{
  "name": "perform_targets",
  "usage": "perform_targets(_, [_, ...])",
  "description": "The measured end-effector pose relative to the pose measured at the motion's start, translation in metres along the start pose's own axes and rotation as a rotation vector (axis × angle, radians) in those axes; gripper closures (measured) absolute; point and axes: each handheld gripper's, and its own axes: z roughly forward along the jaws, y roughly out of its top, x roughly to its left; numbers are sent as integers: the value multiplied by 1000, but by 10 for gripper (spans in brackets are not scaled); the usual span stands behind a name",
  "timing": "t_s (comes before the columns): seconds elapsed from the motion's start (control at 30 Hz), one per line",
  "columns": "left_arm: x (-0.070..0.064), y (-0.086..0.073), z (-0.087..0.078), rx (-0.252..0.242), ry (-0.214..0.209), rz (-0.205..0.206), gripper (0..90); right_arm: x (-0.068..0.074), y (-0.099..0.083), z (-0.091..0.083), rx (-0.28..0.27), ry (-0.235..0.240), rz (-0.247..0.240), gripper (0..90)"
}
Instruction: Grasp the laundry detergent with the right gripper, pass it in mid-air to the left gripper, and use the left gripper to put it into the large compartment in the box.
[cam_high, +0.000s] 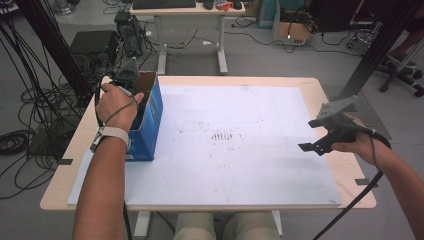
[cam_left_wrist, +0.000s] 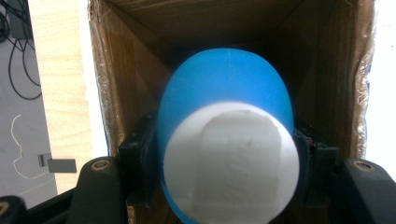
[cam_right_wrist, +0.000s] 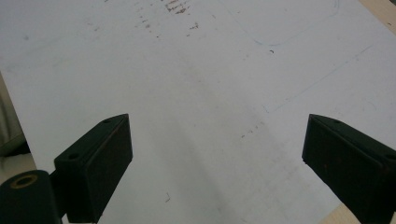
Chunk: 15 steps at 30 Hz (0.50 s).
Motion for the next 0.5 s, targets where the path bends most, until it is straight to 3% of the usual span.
perform_targets(0.5, [1, 0, 0, 1, 3, -5, 374, 0, 0, 0, 0, -1, 4, 85])
